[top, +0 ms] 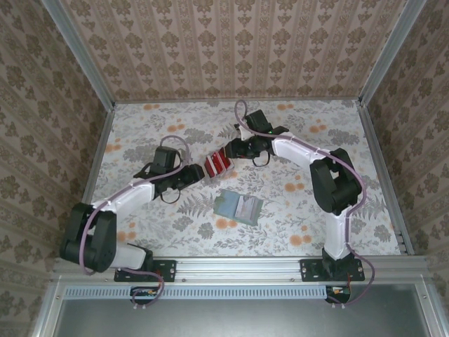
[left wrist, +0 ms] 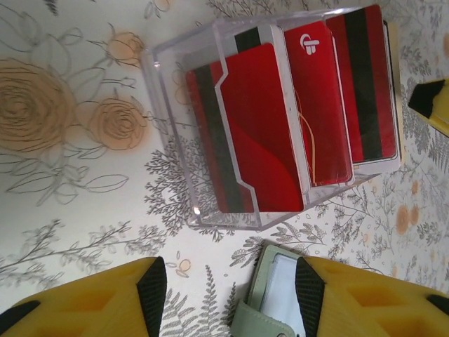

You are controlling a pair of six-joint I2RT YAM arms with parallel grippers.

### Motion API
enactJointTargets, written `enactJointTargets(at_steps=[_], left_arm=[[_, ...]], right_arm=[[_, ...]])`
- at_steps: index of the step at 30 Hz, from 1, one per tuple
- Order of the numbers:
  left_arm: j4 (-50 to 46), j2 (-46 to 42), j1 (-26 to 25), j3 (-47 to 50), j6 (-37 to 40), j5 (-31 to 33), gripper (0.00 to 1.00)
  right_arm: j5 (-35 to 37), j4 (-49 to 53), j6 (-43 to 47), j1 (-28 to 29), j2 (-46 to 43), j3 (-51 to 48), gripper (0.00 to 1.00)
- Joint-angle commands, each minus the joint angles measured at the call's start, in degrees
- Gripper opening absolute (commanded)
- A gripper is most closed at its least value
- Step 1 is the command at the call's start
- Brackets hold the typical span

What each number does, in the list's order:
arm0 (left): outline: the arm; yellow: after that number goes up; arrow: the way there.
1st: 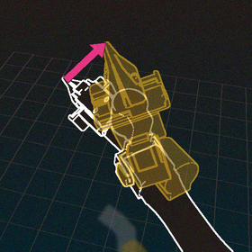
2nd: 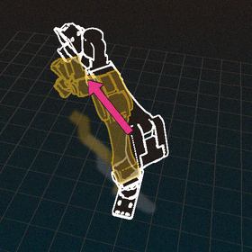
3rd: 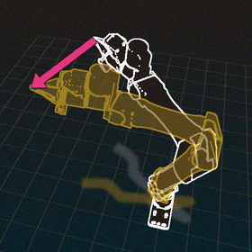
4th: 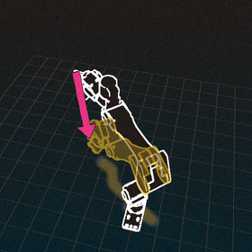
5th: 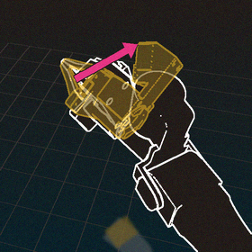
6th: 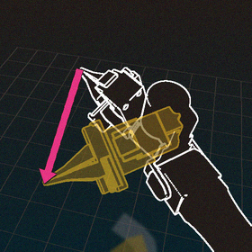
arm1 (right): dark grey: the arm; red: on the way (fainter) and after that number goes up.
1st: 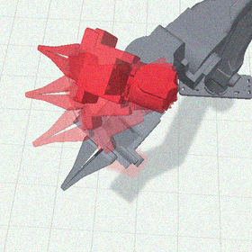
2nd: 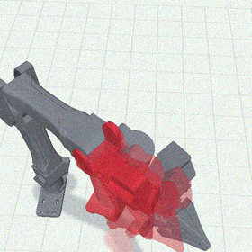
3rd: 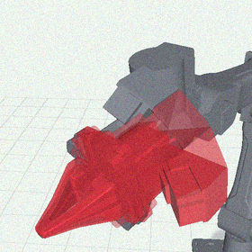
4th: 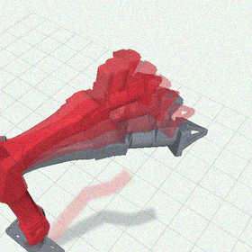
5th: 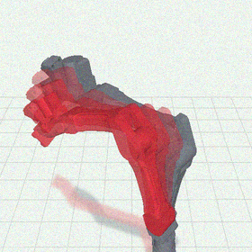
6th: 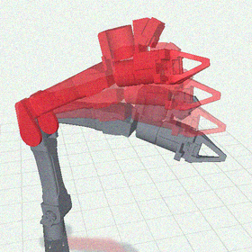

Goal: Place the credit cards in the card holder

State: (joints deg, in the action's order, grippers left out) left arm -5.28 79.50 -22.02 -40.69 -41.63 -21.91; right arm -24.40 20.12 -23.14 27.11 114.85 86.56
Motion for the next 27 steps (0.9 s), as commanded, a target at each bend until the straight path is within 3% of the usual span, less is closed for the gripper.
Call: enactJointTargets(at_steps=[1,12,27], left_arm=[[4.0,2.7,0.5,-2.9,2.1,-3.9,0.55],[8.2,10.1,0.5,-5.2,1.8,-6.3,0.54],[10.9,12.9,0.1,-5.5,0.9,-6.4,0.54]], right_arm=[[-0.9,1.9,-1.1,0.7,1.7,3.4,0.48],[-1.5,3.2,-1.4,2.1,4.3,6.2,0.48],[-2.7,5.5,-0.5,4.0,7.2,8.8,0.47]])
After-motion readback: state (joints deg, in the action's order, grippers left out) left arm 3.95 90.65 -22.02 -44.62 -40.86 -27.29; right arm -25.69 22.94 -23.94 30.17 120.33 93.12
